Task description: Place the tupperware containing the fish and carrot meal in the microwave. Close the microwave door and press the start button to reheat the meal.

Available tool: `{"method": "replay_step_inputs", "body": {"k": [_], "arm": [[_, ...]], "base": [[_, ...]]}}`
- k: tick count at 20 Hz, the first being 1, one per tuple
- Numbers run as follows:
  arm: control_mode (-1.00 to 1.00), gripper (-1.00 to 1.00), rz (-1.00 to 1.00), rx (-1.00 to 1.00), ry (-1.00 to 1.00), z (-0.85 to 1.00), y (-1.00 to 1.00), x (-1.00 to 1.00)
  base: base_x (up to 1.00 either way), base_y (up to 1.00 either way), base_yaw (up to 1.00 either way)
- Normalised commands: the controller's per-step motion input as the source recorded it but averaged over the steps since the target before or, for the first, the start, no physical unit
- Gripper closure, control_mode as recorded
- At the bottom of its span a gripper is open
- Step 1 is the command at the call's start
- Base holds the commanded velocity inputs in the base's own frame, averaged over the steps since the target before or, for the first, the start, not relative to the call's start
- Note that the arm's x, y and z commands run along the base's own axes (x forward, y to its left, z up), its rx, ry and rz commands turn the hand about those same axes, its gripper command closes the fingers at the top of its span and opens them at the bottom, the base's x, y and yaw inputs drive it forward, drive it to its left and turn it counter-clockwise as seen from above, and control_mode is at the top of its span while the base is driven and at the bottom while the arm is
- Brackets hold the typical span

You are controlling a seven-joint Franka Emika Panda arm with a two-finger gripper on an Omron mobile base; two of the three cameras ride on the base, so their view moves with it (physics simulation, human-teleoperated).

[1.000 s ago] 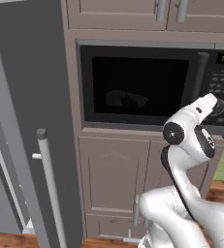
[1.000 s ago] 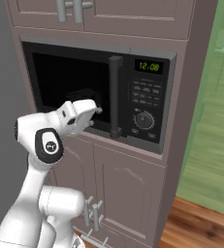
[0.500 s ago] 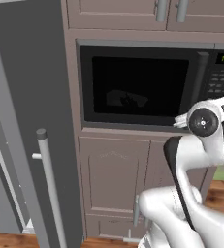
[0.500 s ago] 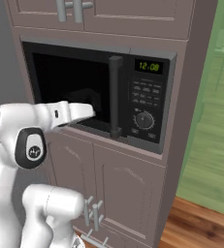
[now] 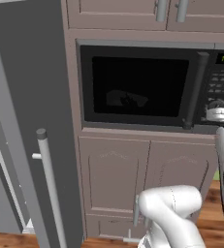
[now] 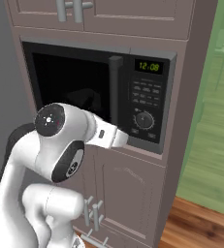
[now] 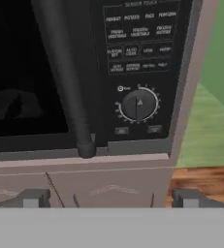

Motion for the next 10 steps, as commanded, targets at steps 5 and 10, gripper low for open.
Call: {"method": "replay_step_inputs", "body": {"k": [5,10], "arm": [[-1.0,-1.0,0.16,0.57,0.0,-0.36,-0.31,0.0],[-1.0,-1.0,0.15,0.46,-0.09,-0.56,-0.12,0.05]], "base": [[0.0,0.0,0.0],[0.0,0.0,0.0]]}}
